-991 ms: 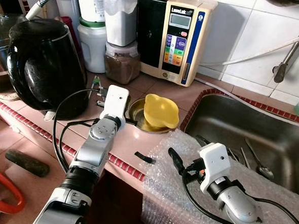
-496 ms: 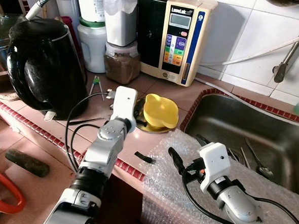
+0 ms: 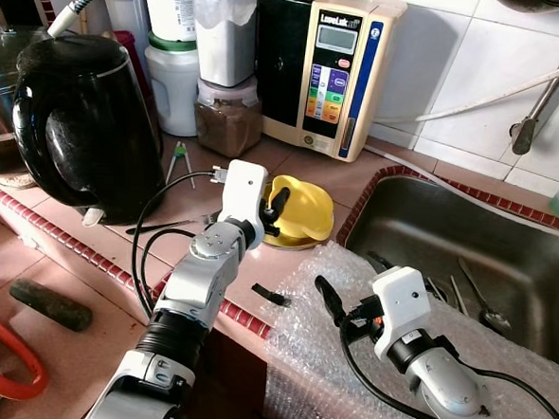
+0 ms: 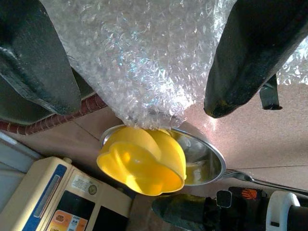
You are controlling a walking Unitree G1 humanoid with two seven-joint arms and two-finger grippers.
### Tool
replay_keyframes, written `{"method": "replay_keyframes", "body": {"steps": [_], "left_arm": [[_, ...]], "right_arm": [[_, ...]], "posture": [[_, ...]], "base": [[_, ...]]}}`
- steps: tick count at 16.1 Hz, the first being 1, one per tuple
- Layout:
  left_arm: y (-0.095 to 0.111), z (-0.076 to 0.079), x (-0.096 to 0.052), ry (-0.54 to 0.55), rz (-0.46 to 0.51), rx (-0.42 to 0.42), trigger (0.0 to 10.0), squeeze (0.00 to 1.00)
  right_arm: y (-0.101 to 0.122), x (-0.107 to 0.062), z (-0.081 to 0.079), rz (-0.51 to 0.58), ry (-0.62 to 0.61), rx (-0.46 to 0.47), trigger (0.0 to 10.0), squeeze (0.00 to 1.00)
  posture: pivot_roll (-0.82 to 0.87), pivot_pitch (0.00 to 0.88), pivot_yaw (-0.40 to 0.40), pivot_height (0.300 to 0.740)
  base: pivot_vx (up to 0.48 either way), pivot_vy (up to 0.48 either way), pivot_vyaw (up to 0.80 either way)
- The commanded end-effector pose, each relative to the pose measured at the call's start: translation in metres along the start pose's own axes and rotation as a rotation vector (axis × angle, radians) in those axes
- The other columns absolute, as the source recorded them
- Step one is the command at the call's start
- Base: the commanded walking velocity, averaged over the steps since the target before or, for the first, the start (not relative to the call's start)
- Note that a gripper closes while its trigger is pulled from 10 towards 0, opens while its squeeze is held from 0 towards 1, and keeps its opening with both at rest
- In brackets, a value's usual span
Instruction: Kitchen organization
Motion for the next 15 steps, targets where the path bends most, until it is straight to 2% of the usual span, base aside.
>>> {"method": "replay_keyframes", "body": {"steps": [1,7,10,14,15], "left_arm": [[0.010,0.006,0.001,-0.015,0.018,0.018,10.0,1.00],[0.000,0.011,0.001,-0.033,-0.064,-0.005,10.0,1.00],[-0.004,0.011,0.001,-0.026,-0.094,-0.056,10.0,1.00],[-0.014,0.012,0.000,-0.031,-0.172,-0.039,10.0,1.00],[-0.015,0.012,0.000,-0.032,-0.180,-0.043,8.9,1.00]], "right_arm": [[0.001,0.001,0.003,0.006,-0.011,-0.005,10.0,1.00],[0.002,0.002,0.002,0.014,-0.006,-0.004,10.0,1.00],[0.008,0.001,0.002,0.043,-0.007,0.009,10.0,1.00],[0.006,0.001,0.001,0.034,-0.006,0.005,10.0,1.00],[0.005,0.001,0.001,0.033,-0.006,0.006,10.0,1.00]], "posture": [[0.04,0.000,0.019,0.740],[0.04,0.000,0.021,0.740],[0.03,0.000,0.025,0.740],[0.03,0.000,0.028,0.740],[0.04,0.000,0.029,0.740]], "base": [[0.000,0.000,0.00],[0.000,0.000,0.00],[0.000,0.000,0.00],[0.000,0.000,0.00],[0.000,0.000,0.00]]}}
Point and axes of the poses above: a point about 5 cm out from each wrist's last joint towards the gripper, its own x axis pointing out of the wrist towards the gripper, its own y axis along the axis of the wrist's last joint, z = x × y, the point moved 5 cm from there along x, pointing out of the wrist towards the gripper, and after that the axes turned 7 degrees about -x, right-handed, at the moved point
